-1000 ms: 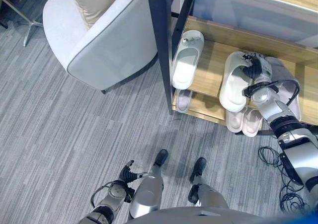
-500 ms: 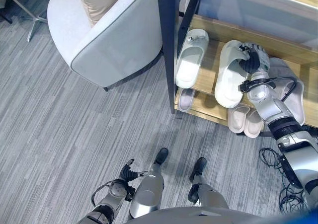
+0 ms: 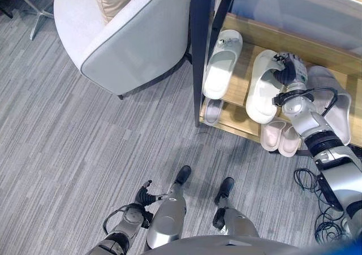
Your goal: Arrange the slippers neatly on the shoe rack.
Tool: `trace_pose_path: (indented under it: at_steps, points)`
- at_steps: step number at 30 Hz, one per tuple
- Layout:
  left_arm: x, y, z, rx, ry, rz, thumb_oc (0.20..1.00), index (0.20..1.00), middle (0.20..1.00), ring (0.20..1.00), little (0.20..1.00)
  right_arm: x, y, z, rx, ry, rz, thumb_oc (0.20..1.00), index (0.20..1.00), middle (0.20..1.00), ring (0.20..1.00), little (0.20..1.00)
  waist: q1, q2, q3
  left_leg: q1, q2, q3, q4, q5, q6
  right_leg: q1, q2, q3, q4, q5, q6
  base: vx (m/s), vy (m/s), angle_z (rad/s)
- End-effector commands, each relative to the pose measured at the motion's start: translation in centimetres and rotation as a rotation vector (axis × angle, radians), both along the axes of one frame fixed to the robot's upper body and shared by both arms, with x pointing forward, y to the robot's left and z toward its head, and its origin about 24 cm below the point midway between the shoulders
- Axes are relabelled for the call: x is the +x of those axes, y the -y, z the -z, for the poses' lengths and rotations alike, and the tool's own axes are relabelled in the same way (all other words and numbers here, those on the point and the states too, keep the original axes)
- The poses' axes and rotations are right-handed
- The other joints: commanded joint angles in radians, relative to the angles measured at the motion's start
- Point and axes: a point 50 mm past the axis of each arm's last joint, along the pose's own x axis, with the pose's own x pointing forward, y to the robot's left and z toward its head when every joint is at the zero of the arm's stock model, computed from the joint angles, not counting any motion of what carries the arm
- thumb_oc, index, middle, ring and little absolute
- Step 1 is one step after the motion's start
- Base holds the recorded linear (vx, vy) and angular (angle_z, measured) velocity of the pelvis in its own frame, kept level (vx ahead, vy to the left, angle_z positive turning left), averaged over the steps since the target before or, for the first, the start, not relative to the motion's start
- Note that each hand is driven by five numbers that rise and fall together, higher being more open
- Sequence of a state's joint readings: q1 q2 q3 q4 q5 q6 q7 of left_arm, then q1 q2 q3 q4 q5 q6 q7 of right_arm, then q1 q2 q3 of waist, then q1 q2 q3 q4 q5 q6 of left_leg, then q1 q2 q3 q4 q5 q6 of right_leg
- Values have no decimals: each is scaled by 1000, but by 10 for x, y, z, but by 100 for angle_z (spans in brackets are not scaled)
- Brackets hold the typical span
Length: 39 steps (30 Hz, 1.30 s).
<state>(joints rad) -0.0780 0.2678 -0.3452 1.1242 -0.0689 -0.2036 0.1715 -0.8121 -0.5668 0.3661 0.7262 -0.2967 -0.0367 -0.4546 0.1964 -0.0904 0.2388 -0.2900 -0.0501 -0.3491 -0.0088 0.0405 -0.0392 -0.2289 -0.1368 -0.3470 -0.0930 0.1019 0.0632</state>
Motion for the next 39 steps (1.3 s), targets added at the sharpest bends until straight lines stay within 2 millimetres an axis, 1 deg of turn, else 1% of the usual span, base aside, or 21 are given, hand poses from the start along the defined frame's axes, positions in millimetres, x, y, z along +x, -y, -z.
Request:
trace_pose_path:
  at_steps: [1, 9, 15, 20, 25, 26, 29, 34, 39]
  points:
    - [-1, 8, 3, -19, -17, 5, 1000, 1000, 1000, 1000, 1000, 5, -3, -42, 27, 152, -20, 200, 200, 200, 200, 200, 28, -13, -9, -11, -14, 69, -78, 29, -29, 89, -31, 21, 6, -65, 119, 6, 24, 5]
    - [0, 10, 4, -23, -21, 6, 1000, 1000, 1000, 1000, 1000, 9, -7, -47, 34, 155, -11, 200, 200, 200, 200, 200, 33, -14, -8, -21, -20, 67, -78, 29, -28, 82, -37, 18, 6, -61, 121, 8, 22, 7]
    - [1, 9, 3, -27, -8, -7, 1000, 1000, 1000, 1000, 1000, 11, 0, -42, 1, 134, 42, 200, 200, 200, 200, 200, 39, -12, -6, -28, -26, 57, -78, 31, -28, 83, -42, 5, 6, -61, 122, 4, 3, 2]
    - [-1, 11, 4, -29, -18, -3, 1000, 1000, 1000, 1000, 1000, 14, 0, -37, 13, 99, 50, 200, 200, 200, 200, 200, 44, -14, -6, -32, -29, 53, -78, 33, -28, 80, -44, -1, 6, -58, 123, 3, 2, 3]
    - [0, 11, 4, -26, -18, 1, 1000, 1000, 1000, 1000, 1000, 16, 2, -38, 29, 95, 63, 200, 200, 200, 200, 200, 49, -11, -12, -31, -32, 46, -78, 31, -28, 81, -48, -7, 6, -58, 124, 4, 7, 1]
    - [0, 11, 4, -26, -16, -5, 1000, 1000, 1000, 1000, 1000, 17, 3, -37, 43, 90, 72, 1000, 1000, 1000, 1000, 1000, 50, -11, -14, -30, -33, 43, -78, 31, -28, 85, -49, -10, 6, -58, 125, 16, 25, 3]
    - [-5, 9, 6, -25, -37, -11, 1000, 1000, 1000, 1000, 1000, 18, -2, -32, 95, 65, 46, 1000, 1000, 1000, 1000, 1000, 49, -12, -23, -24, -35, 38, -78, 30, -26, 93, -50, -15, 6, -58, 124, 5, 15, 3]
    - [-9, 9, 8, -29, -55, -15, 1000, 1000, 1000, 1000, 1000, 19, -8, -26, 82, 34, 41, 1000, 1000, 1000, 1000, 1000, 45, -14, -27, -18, -35, 41, -78, 27, -26, 97, -51, -15, 6, -58, 123, -1, 5, 3]
    - [-12, 10, 10, -32, -69, -23, 1000, 1000, 1000, 1000, 1000, 19, -10, -12, 113, -12, 47, 1000, 1000, 1000, 1000, 1000, 40, -18, -30, -10, -33, 43, -78, 25, -22, 104, -50, -12, 6, -57, 121, 0, 0, 0]
